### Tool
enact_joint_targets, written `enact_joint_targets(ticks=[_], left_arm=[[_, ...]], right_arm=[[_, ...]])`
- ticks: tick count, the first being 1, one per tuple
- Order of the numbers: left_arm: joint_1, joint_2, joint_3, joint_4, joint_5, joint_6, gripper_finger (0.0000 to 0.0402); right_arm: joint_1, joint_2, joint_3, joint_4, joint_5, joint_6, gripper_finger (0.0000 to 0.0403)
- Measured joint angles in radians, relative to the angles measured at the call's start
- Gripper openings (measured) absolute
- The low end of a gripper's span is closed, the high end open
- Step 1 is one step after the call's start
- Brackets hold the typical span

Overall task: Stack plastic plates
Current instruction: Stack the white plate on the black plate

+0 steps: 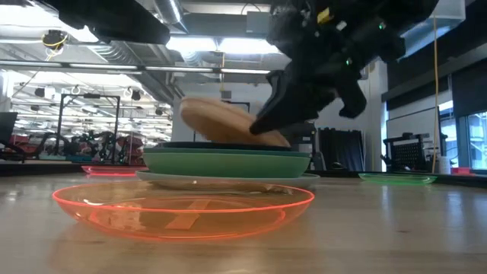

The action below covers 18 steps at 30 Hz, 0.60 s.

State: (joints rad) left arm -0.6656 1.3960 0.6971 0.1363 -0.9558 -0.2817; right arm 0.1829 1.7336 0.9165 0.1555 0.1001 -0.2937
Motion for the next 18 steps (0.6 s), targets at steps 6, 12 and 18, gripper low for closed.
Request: enact_joint_targets(ticks=[6, 12, 18], left_arm=[[0.014, 0.000, 0.000, 0.000, -0.003, -0.005, 0.0094], [0.024, 0.000, 0.000, 0.002, 0.006, -0.023, 0.0094], [0.024, 0.000, 0.000, 0.002, 0.010, -0.026, 0.0094]], right_arm=[[0.000, 0.019, 0.000, 0.008, 0.004, 0.057, 0.0005], [0.000, 0.019, 0.000, 0.003, 0.004, 0.065, 0.0024], [0.000, 0.007, 0.006, -0.020, 0.016, 0.053, 0.0090]])
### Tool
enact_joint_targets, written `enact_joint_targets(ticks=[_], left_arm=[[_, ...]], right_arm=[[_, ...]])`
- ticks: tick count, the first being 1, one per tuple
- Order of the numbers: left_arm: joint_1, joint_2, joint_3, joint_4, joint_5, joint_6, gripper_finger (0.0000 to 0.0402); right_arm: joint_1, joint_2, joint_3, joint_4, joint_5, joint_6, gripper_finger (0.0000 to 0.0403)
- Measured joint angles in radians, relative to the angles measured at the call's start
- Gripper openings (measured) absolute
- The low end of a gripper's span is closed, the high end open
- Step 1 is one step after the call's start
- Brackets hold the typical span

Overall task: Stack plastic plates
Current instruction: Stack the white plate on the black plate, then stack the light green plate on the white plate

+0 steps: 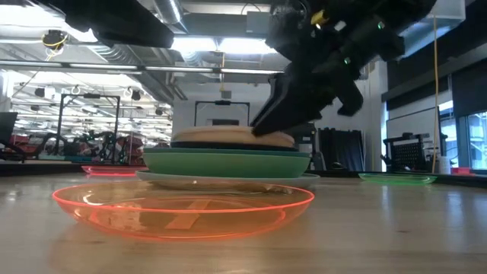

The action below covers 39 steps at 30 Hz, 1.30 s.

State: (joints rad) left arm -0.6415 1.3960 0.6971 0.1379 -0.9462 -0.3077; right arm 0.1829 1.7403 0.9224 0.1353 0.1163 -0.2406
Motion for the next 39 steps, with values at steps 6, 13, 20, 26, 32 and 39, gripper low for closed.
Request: enact_joint_targets(ticks=[6, 13, 20, 26, 32, 39], left_arm=[[0.000, 0.001, -0.001, -0.002, 0.023, -0.004, 0.0094], [0.000, 0.001, -0.001, -0.005, 0.024, -0.005, 0.0094], [0.000, 0.001, -0.001, -0.007, 0.024, -0.006, 0.0094], [0.008, 0.001, -0.001, -0.007, 0.024, -0.007, 0.0094], [0.023, 0.001, -0.001, -0.009, 0.024, -0.007, 0.0094], [0.023, 0.001, -0.001, -0.011, 0.024, -0.007, 0.0094]], right_arm=[[0.001, -0.100, 0.064, -0.201, 0.015, 0.004, 0.0125], [0.000, -0.284, 0.064, -0.443, 0.007, 0.054, 0.0126], [-0.001, -0.443, -0.006, -0.587, 0.087, 0.128, 0.0127], [-0.041, -0.575, -0.169, -0.590, 0.223, 0.186, 0.0127], [-0.217, -0.644, -0.313, -0.593, 0.371, 0.264, 0.0127], [-0.505, -0.632, -0.379, -0.590, 0.276, 0.334, 0.0127]])
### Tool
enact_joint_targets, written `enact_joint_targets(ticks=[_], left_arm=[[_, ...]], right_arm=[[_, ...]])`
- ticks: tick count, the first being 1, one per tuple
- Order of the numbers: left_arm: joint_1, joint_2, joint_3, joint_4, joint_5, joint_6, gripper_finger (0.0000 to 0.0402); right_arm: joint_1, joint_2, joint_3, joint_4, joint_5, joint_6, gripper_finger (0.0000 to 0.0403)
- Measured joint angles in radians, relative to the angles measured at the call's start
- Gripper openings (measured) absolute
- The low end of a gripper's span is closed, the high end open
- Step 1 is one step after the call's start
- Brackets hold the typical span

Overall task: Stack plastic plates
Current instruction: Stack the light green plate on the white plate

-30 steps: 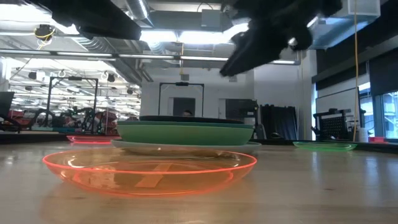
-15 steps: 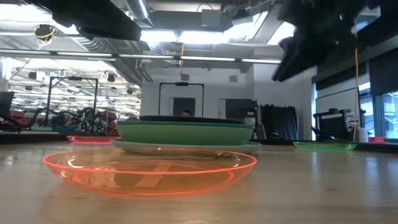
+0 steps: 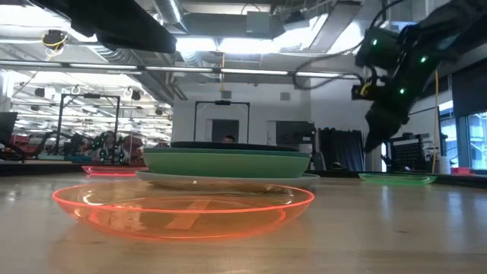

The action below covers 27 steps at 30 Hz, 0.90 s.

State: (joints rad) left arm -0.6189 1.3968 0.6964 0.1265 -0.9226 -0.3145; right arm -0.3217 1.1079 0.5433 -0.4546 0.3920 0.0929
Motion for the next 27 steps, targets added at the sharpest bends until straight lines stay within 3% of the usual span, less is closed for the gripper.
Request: enact_joint_targets(ticks=[6, 13, 23, 27], left_arm=[[0.000, 0.000, 0.000, -0.005, 0.000, 0.000, 0.0094], [0.000, 0.000, 0.000, -0.006, 0.000, 0.000, 0.0094], [0.000, 0.000, 0.000, -0.006, 0.000, -0.001, 0.0094], [0.000, 0.000, 0.000, -0.006, 0.000, -0.001, 0.0094]], right_arm=[[-0.136, 0.040, -0.009, 0.002, -0.167, 0.019, 0.0127], [-0.199, 0.121, -0.009, 0.012, -0.124, 0.015, 0.0127], [-0.210, 0.224, -0.010, 0.074, -0.168, 0.004, 0.0127], [-0.209, 0.250, -0.010, 0.087, -0.117, -0.009, 0.0127]])
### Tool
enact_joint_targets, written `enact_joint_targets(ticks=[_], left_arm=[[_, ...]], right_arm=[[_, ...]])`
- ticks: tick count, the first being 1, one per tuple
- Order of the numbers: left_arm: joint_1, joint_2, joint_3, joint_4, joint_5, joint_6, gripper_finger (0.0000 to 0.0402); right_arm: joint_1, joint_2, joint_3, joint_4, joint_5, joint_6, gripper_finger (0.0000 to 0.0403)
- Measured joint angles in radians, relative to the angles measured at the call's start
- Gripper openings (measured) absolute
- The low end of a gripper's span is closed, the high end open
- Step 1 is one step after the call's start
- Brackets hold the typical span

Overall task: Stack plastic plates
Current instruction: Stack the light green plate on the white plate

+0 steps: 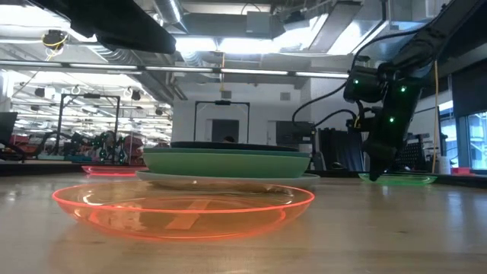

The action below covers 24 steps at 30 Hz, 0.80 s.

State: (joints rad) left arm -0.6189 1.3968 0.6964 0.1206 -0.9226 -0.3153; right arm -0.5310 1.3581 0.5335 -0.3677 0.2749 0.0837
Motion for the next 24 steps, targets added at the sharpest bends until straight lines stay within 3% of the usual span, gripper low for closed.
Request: enact_joint_targets(ticks=[7, 15, 24], left_arm=[[0.000, 0.000, 0.000, -0.001, 0.000, -0.015, 0.0094], [0.000, 0.000, 0.000, -0.001, 0.000, -0.016, 0.0094], [0.000, 0.000, 0.000, -0.001, 0.000, -0.016, 0.0094]], right_arm=[[0.000, 0.032, 0.001, 0.013, 0.012, -0.014, 0.0113], [0.001, 0.034, 0.000, 0.021, 0.020, -0.043, 0.0010], [0.013, 0.014, 0.000, 0.027, 0.003, -0.066, 0.0004]])
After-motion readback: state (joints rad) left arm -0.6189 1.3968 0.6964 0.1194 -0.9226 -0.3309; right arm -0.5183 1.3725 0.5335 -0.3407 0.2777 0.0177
